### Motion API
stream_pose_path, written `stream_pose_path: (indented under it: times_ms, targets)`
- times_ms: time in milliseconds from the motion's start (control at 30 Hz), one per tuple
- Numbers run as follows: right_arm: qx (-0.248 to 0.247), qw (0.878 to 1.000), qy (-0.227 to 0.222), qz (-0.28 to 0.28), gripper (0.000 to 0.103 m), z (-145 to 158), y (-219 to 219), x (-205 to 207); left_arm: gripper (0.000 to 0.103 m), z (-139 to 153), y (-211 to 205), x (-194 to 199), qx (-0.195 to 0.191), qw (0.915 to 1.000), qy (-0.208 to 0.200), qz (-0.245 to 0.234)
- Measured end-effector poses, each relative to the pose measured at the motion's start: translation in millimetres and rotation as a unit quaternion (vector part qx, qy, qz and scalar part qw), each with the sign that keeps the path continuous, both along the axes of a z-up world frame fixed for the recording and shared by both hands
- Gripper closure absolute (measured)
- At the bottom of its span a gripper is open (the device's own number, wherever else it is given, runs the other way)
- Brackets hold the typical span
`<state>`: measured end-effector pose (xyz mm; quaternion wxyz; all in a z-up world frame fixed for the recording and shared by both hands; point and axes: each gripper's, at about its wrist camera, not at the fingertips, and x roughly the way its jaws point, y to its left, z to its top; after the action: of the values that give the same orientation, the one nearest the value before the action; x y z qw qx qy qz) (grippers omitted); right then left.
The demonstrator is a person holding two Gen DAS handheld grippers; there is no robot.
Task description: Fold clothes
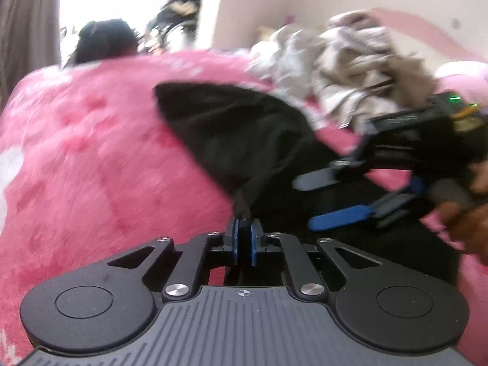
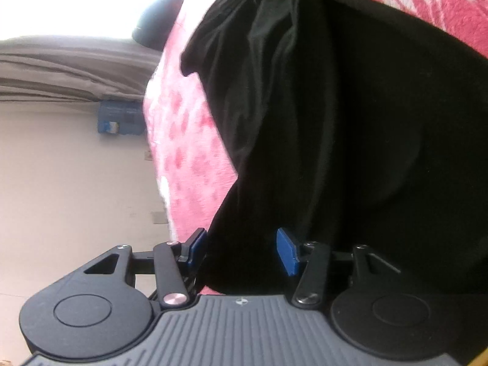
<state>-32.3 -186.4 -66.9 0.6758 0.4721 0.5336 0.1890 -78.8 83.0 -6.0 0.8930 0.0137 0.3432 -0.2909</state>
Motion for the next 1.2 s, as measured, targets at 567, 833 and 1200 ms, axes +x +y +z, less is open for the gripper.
stream_pose_path:
  times_ms: [567,833,1200]
  targets:
    - [-0.019,0.999,0.028,0.016,0.059,46,-84,-25,0.097,40,-106,-43,-0.086,0.9735,-0.005,-0.212]
    - [-0.137,0.987,-0.004,0.086,0.054,63,-89,-12,0.064,26,-91,-51,-0.021,0.9781,0.007,-0.207]
    - [-0.151,0.975,0.018,0.161,0.052,21,-36,-9,0.051,-14,-23,-41,0.041,0.9935,0.055,-0.091]
